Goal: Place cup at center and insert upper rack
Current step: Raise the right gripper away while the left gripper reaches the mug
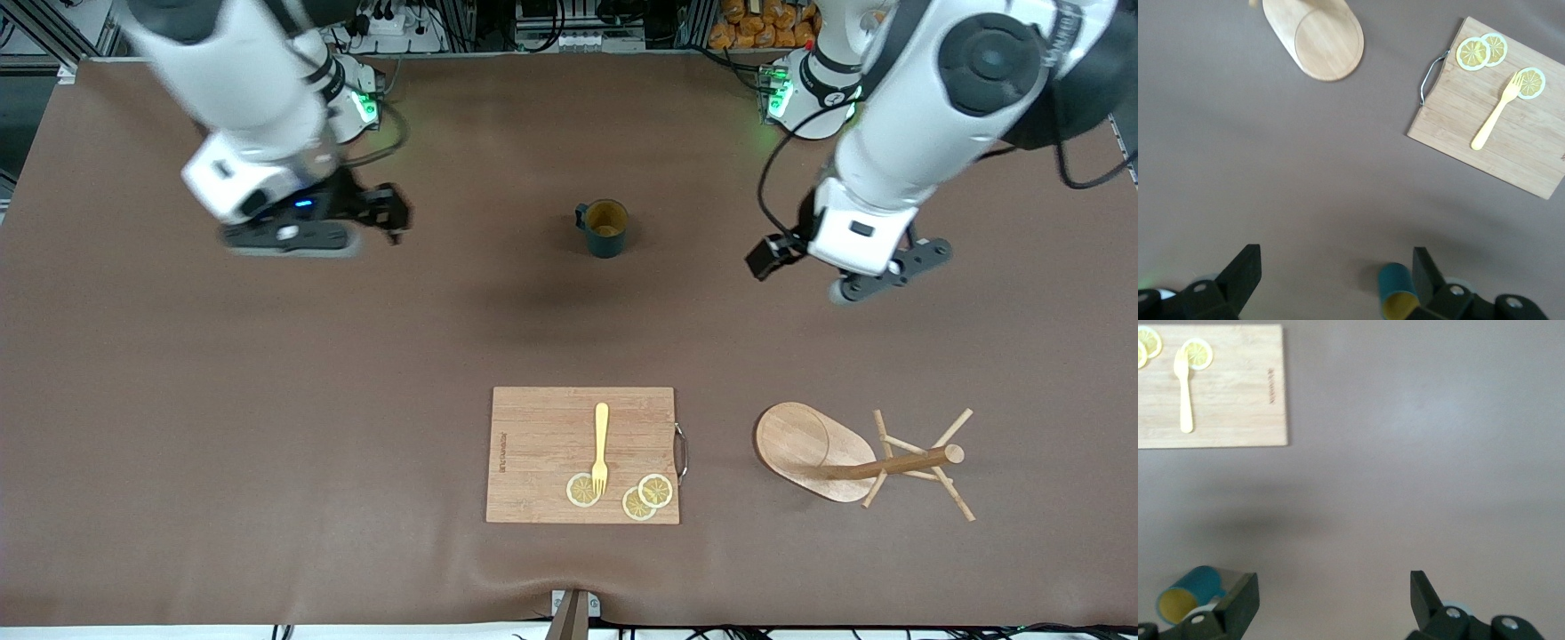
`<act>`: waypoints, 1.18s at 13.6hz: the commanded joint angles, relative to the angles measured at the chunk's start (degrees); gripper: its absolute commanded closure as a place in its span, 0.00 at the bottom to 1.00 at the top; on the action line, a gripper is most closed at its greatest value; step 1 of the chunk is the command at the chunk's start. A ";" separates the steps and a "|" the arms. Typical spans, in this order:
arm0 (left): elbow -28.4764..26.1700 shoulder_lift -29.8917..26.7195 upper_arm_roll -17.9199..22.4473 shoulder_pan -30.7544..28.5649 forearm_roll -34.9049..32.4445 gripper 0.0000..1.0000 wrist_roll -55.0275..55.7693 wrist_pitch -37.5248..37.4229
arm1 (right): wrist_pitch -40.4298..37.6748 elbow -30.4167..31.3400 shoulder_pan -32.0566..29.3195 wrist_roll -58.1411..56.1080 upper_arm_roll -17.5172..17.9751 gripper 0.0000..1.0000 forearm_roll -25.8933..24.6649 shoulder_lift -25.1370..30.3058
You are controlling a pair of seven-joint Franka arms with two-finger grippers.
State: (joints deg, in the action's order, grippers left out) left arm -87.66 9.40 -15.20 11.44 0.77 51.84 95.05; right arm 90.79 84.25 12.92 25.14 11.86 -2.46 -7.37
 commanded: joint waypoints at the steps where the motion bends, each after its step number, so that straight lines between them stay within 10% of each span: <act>1: 0.21 -0.43 -0.18 3.23 -2.43 0.00 4.85 -0.65 | -1.57 0.31 -8.58 -8.24 1.85 0.00 0.35 2.01; 7: 0.30 -0.96 -0.88 4.65 -8.42 0.00 5.19 -1.36 | -1.32 2.23 -21.26 -21.62 1.85 0.00 0.36 1.75; 16: 0.21 1.32 -6.16 14.56 -9.20 0.00 39.90 -1.97 | 3.87 4.61 -27.16 -26.64 1.15 0.00 -0.44 1.13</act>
State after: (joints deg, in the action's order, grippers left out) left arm -87.77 9.77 -21.23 23.65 -6.68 87.20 93.66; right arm 94.16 88.39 -12.54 -0.09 12.13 -2.47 -6.68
